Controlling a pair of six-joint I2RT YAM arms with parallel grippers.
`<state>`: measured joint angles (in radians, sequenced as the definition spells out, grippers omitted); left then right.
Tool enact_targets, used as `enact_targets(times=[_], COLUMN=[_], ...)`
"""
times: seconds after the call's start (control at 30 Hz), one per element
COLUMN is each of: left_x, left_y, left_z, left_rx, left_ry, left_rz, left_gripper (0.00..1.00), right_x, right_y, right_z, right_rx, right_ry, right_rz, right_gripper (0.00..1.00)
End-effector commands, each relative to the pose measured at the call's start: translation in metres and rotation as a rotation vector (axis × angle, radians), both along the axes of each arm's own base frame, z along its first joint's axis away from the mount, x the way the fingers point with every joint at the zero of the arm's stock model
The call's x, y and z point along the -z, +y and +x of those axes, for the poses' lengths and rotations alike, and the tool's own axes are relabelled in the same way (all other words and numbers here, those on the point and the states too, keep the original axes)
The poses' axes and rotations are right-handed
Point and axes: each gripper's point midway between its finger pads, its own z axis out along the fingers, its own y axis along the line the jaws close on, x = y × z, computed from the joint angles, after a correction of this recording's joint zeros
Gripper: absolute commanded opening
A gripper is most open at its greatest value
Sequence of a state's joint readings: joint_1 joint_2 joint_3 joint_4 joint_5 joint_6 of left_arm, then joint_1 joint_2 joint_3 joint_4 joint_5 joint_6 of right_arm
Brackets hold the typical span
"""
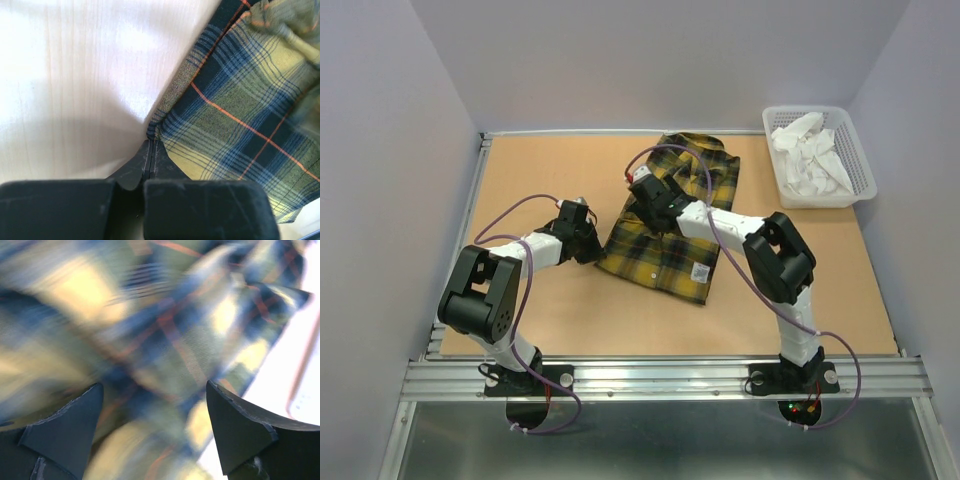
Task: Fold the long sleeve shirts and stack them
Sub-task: Fold the shirt
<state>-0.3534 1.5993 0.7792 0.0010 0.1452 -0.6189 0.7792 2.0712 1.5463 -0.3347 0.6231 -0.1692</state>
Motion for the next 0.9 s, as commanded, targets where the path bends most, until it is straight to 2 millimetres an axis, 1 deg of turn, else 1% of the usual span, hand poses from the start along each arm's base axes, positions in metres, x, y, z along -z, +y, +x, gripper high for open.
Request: enact_targets(times=[0.0, 0.03, 0.1, 0.17, 0.2, 0.23, 0.27, 0.3, 0.33, 0.4, 0.47, 0.57, 0.63, 0.7, 0.8, 0.83, 0.87], left_x=[0.028, 0.027, 0.024, 0.02, 0.019, 0.017, 0.014, 0.011, 0.01, 0.006, 0.004, 0.003, 0.004, 0.004, 0.005, 0.004, 0.005], left_y=[0.016, 0.015, 0.014, 0.011, 0.01, 0.009, 0.008, 0.008, 0.007, 0.006, 0.007, 0.007, 0.006, 0.006, 0.008, 0.008, 0.009], left_z=[-0.028, -0.028, -0.027, -0.024, -0.024, -0.023, -0.021, -0.02, -0.02, -0.017, -0.016, -0.016, -0.016, -0.016, -0.017, -0.017, -0.017], left_rx=[0.009, 0.011, 0.016, 0.023, 0.028, 0.031, 0.031, 0.035, 0.036, 0.039, 0.038, 0.037, 0.038, 0.038, 0.034, 0.035, 0.032], left_ry=[0.111, 0.108, 0.102, 0.091, 0.088, 0.082, 0.073, 0.065, 0.063, 0.054, 0.052, 0.054, 0.057, 0.058, 0.062, 0.062, 0.063], left_rz=[0.091, 0.09, 0.084, 0.077, 0.076, 0.074, 0.071, 0.07, 0.07, 0.068, 0.072, 0.076, 0.076, 0.077, 0.084, 0.086, 0.091], left_gripper=[0.0, 0.0, 0.0, 0.0, 0.0, 0.0, 0.0, 0.0, 0.0, 0.0, 0.0, 0.0, 0.0, 0.0, 0.0, 0.0, 0.0], right_x=[-0.046, -0.054, -0.061, -0.064, -0.076, -0.077, -0.077, -0.081, -0.084, -0.084, -0.09, -0.093, -0.085, -0.068, -0.05, -0.042, -0.03], right_y=[-0.021, -0.017, -0.008, 0.005, 0.009, 0.02, 0.024, 0.034, 0.039, 0.042, 0.044, 0.048, 0.05, 0.046, 0.03, 0.023, 0.018], right_z=[0.034, 0.033, 0.029, 0.019, 0.015, 0.008, 0.003, -0.006, -0.009, -0.014, -0.016, -0.023, -0.027, -0.029, -0.025, -0.024, -0.022], right_rx=[0.121, 0.098, 0.064, 0.001, -0.019, -0.063, -0.084, -0.124, -0.141, -0.142, -0.143, -0.161, -0.173, -0.156, -0.088, -0.065, -0.058], right_ry=[-0.115, -0.113, -0.098, -0.058, -0.061, -0.037, -0.023, -0.001, 0.009, 0.026, 0.025, 0.04, 0.057, 0.07, 0.06, 0.056, 0.067], right_rz=[0.068, 0.1, 0.155, 0.22, 0.259, 0.293, 0.309, 0.35, 0.376, 0.413, 0.437, 0.466, 0.449, 0.399, 0.335, 0.299, 0.261], right_gripper=[0.88, 0.88, 0.87, 0.87, 0.87, 0.86, 0.86, 0.86, 0.86, 0.86, 0.86, 0.86, 0.86, 0.86, 0.87, 0.87, 0.87])
